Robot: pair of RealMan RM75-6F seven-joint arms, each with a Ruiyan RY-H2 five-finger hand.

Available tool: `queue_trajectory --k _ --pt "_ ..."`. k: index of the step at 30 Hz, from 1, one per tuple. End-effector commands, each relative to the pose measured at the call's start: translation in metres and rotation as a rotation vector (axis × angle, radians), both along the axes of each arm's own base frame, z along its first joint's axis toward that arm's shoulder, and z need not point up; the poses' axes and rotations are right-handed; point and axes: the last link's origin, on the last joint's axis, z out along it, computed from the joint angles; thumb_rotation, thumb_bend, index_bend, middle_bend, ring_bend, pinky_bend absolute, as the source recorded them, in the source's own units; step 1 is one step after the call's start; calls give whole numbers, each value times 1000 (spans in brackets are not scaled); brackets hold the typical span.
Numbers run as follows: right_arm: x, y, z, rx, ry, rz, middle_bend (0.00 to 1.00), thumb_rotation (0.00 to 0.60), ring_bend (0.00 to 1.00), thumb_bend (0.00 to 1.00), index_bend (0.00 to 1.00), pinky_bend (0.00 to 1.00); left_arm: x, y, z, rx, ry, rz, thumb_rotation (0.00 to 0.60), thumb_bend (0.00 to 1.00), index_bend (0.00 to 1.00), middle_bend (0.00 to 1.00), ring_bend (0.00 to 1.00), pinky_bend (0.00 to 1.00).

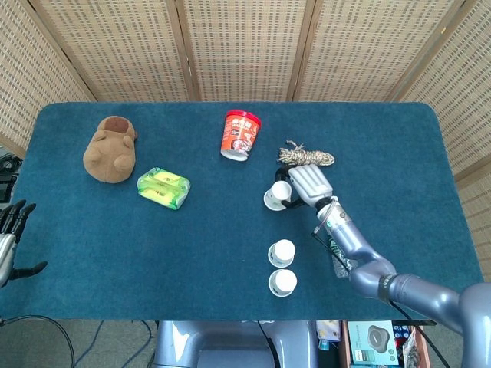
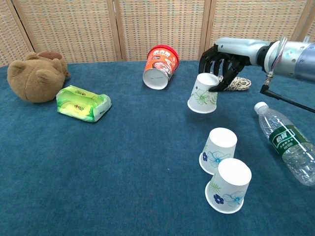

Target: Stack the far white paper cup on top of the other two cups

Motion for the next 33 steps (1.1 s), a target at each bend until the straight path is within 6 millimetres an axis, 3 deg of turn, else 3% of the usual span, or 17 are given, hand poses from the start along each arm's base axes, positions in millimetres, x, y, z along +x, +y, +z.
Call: queue_trajectory --k 1,8,17,22,33 --pt "6 33 37 3 -23 90 518 600 439 409 441 481 2 -1 0 -4 -3 -8 600 60 0 0 0 0" --pt "6 91 74 31 9 210 518 600 439 410 441 481 6 -5 -1 -15 -5 -35 600 60 0 0 0 0" --pt "-3 143 73 120 46 301 520 600 439 414 441 481 8 -7 -1 -22 -9 -47 600 60 0 0 0 0" --pt "-4 155 66 148 52 331 520 600 439 415 440 481 9 -8 -3 -29 -6 -50 600 59 0 0 0 0" --pt "-3 153 61 138 63 329 520 600 439 414 440 481 9 -8 -3 -33 -6 -49 600 59 0 0 0 0"
